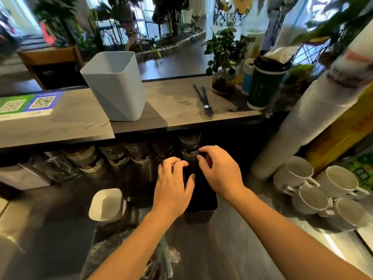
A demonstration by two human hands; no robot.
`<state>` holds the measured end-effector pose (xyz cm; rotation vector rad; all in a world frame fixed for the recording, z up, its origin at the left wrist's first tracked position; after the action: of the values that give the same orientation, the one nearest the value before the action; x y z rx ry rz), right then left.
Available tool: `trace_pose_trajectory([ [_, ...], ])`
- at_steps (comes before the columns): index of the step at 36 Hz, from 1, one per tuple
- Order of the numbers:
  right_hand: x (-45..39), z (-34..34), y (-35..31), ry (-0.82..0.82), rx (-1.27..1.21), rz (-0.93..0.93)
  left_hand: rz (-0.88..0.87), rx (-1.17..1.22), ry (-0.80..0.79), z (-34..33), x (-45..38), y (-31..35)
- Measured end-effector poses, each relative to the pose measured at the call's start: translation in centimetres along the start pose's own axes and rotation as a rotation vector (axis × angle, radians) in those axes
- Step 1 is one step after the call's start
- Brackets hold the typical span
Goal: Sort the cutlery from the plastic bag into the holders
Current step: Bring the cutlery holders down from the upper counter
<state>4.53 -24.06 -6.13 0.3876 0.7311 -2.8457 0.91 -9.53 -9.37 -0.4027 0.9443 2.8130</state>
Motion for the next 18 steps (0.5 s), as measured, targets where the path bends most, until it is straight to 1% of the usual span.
trace_pose_trajectory([
  [3, -5.3, 2.8, -1.6, 0.072, -0.02, -0.035, -0.055, -0.071, -0.041, 2.3, -4.4, 1.8],
  [5, -8.6, 3.8, -1.5, 0.098, 0.06, -0.115, -0.067, -0.082, -0.053, 3.7, -7.0, 2.9],
  [7, -11.4, 3.8, -0.4, 0.067, 0.202, -0.24, -0.108, -0.095, -0.023, 5.2, -8.8, 4.2],
  [10, -14.2, 3.0, 1.4, -0.059, 0.36, -0.367, -0.171, -0.116, -0.018, 6.7, -10.1, 5.9],
  [13, -15.9, 2.5, 2.6, -0.077, 0.377, -0.393, -0.188, -0.117, -0.058, 7.4, -10.2, 6.6],
  [18, -16.5, 1.7, 3.4, -0.085, 0.332, -0.437, -0.198, -0.108, -0.086, 7.7, -8.8, 6.2],
])
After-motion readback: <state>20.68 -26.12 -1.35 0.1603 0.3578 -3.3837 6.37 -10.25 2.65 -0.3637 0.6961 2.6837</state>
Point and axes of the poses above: each hand's wrist, its own x-axis away from the middle knuckle, its own z-axis out of the back of the hand, y = z × x, the point moved 9 cm from there along -x, towards the middle knuckle, and after that the axes turned 6 degrees about x, right-handed, at the moved point
